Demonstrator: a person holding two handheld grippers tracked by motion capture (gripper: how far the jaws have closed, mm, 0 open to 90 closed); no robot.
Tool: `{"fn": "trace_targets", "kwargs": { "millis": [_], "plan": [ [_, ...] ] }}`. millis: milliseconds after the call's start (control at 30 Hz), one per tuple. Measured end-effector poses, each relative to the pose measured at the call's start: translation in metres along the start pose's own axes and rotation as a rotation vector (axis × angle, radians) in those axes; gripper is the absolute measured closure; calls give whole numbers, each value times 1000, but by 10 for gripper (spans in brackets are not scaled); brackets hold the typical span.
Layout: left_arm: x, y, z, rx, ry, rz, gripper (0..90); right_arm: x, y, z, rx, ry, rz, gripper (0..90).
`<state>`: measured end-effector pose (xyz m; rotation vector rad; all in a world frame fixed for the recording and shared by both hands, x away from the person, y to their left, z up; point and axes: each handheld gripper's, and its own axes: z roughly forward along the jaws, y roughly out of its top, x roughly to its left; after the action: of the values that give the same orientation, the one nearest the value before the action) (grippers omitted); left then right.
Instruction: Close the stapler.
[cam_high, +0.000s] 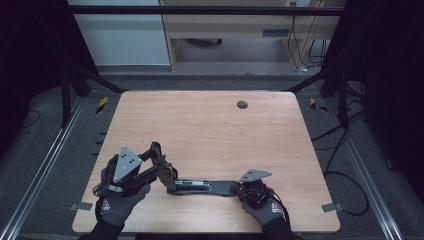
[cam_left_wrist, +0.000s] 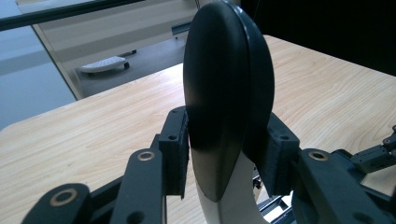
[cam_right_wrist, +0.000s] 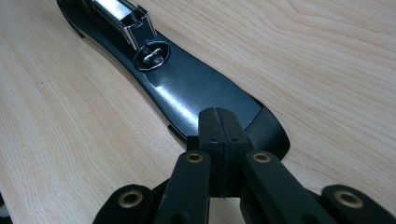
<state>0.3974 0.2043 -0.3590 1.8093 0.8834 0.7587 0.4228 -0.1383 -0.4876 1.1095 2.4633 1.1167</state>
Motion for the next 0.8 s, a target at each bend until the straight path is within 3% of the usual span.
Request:
{"fn": "trace_targets", "kwargs": {
  "millis": [800],
  "plan": [
    [-11,4,6,2,2,44,586,0,0,0,1,2,3,900]
  ]
}}
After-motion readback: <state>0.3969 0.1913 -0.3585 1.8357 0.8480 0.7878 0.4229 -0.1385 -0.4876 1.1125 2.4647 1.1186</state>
